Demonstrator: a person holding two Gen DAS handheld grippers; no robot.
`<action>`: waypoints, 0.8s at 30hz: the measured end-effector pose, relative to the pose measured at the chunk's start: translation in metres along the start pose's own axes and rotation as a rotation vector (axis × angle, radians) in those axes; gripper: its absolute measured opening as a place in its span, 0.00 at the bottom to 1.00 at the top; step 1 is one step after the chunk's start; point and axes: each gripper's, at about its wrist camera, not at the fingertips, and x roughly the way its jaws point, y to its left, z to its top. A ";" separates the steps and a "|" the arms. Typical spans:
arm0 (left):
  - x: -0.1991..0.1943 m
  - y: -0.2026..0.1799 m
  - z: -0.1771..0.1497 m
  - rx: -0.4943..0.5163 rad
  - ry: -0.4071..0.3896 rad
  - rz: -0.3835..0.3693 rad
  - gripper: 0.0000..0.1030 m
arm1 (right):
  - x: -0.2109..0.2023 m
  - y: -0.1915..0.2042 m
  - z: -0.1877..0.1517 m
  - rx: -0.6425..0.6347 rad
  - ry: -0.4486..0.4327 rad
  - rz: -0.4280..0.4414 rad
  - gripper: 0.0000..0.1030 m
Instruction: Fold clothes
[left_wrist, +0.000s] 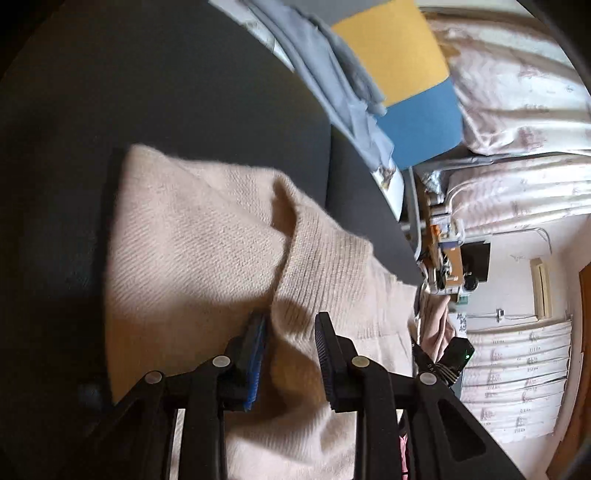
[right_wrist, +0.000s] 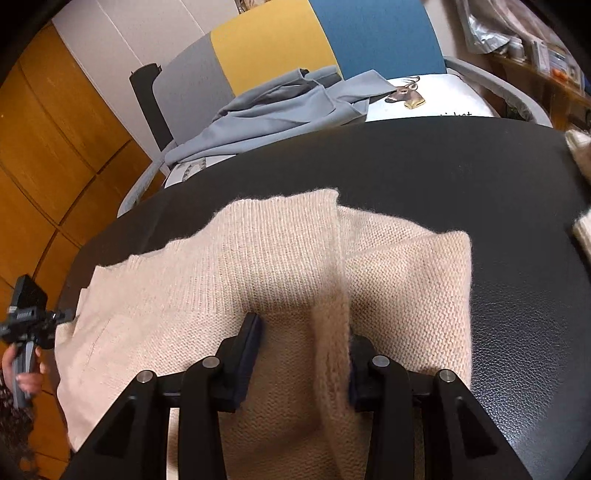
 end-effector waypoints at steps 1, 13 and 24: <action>0.003 -0.005 0.000 0.029 0.005 0.020 0.25 | 0.000 0.000 -0.001 -0.002 0.002 -0.001 0.38; -0.051 -0.059 -0.011 0.305 -0.330 0.251 0.01 | 0.003 0.000 0.001 -0.018 0.009 -0.016 0.38; -0.083 0.028 -0.080 0.082 -0.334 0.054 0.26 | -0.061 0.000 -0.001 0.055 -0.088 0.049 0.54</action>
